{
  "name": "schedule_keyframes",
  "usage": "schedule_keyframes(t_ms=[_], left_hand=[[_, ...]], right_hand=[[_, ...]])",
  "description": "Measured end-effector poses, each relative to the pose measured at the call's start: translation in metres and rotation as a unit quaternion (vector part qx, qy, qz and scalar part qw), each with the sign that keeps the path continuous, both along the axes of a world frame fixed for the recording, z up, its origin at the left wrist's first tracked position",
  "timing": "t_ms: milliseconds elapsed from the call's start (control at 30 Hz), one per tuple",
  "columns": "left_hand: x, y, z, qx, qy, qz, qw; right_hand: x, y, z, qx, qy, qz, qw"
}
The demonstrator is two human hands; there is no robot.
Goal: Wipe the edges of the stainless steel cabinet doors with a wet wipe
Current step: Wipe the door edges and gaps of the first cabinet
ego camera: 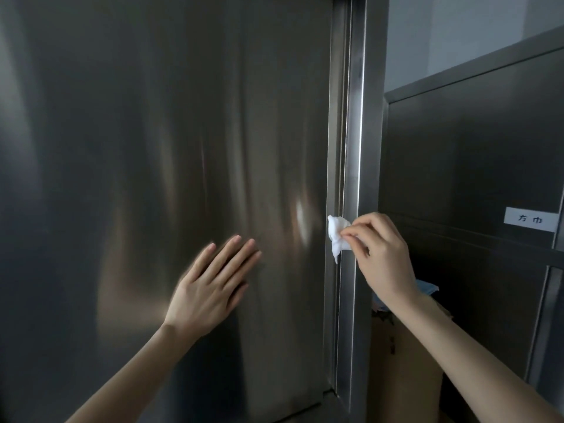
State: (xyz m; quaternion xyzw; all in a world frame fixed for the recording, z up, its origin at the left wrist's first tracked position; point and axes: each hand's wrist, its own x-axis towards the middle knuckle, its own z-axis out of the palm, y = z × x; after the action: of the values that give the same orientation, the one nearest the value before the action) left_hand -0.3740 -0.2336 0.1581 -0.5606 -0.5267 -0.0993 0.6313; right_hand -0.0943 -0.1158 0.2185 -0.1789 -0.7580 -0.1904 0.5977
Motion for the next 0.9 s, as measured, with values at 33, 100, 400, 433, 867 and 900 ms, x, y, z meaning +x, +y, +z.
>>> schedule_keyframes(t_ms=[33, 100, 400, 433, 867, 900], left_hand=[[0.000, 0.000, 0.000, 0.002, 0.002, 0.002, 1.000], [-0.001, 0.000, 0.001, 0.001, 0.005, 0.005, 1.000], [0.041, 0.027, 0.023, -0.062, -0.014, -0.068, 0.996], [0.053, 0.036, 0.029, -0.100, 0.021, -0.073, 0.992], [0.109, 0.077, 0.053, -0.219, 0.154, -0.002, 0.964], [0.110, 0.078, 0.054, -0.214, 0.155, -0.004, 0.964]], right_hand=[[-0.001, 0.003, 0.001, 0.001, 0.007, 0.004, 1.000], [-0.002, 0.006, 0.003, 0.005, 0.014, 0.006, 1.000], [0.005, 0.027, 0.015, 0.062, 0.010, -0.019, 0.998], [0.006, 0.029, 0.016, 0.066, 0.015, -0.020, 0.997], [0.004, 0.041, 0.029, 0.085, 0.041, 0.058, 0.994], [0.003, 0.042, 0.031, 0.083, 0.045, 0.062, 0.994]])
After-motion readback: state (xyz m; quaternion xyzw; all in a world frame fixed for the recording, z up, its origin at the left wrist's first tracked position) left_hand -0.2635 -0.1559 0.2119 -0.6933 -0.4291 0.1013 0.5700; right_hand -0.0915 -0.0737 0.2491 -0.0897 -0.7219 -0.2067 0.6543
